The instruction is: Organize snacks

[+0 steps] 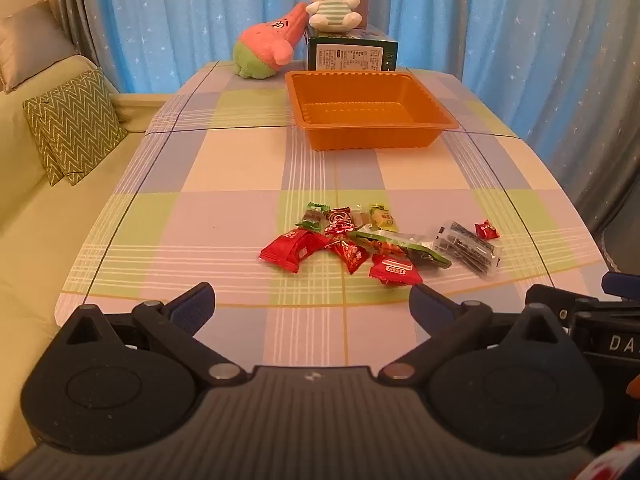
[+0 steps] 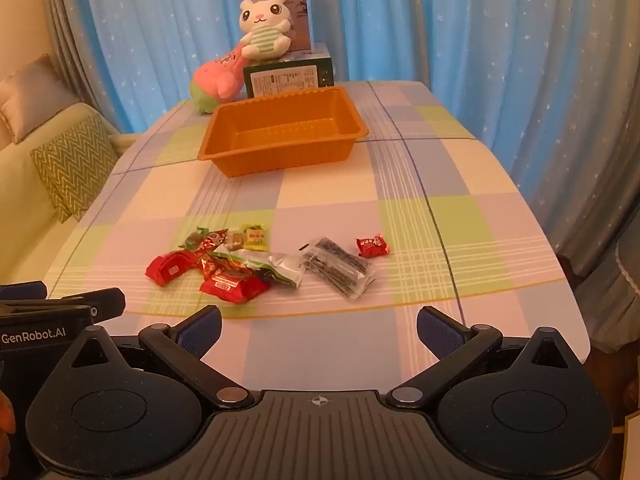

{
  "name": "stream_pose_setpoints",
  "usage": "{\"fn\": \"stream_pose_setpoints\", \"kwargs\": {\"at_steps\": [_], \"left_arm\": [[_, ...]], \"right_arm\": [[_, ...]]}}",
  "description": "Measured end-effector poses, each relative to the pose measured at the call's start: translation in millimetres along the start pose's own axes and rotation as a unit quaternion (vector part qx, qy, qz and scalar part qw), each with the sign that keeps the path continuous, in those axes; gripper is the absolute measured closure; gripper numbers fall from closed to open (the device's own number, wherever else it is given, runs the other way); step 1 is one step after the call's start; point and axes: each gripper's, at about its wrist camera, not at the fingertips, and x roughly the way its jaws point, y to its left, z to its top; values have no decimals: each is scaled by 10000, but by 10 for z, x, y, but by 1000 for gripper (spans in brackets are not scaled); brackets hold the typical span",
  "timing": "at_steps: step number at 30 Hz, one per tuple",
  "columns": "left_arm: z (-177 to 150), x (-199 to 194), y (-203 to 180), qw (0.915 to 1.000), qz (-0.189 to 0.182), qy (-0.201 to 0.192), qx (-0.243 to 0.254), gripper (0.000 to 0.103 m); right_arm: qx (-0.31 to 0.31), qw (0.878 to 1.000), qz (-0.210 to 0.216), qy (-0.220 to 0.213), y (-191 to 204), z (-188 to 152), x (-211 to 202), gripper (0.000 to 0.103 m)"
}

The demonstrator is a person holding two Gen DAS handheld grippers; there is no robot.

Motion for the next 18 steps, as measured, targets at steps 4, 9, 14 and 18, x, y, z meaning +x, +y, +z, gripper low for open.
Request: {"fn": "stream_pose_setpoints", "kwargs": {"at_steps": [4, 9, 14, 18], "left_arm": [[-12, 19, -38, 9999, 87, 57, 45, 0], [-5, -13, -33, 10000, 24, 0, -16, 0], [15, -25, -30, 10000, -1, -4, -30, 0], [19, -31, -34, 10000, -8, -6, -8, 0]], "right_arm": [[-16, 10000, 26, -6, 12, 6, -3, 0], [-7, 10000, 39, -5, 3, 13, -14, 0], [-35, 10000, 12, 25, 7, -23, -11, 0], [-20, 10000, 0, 16, 5, 15, -20, 0]]}}
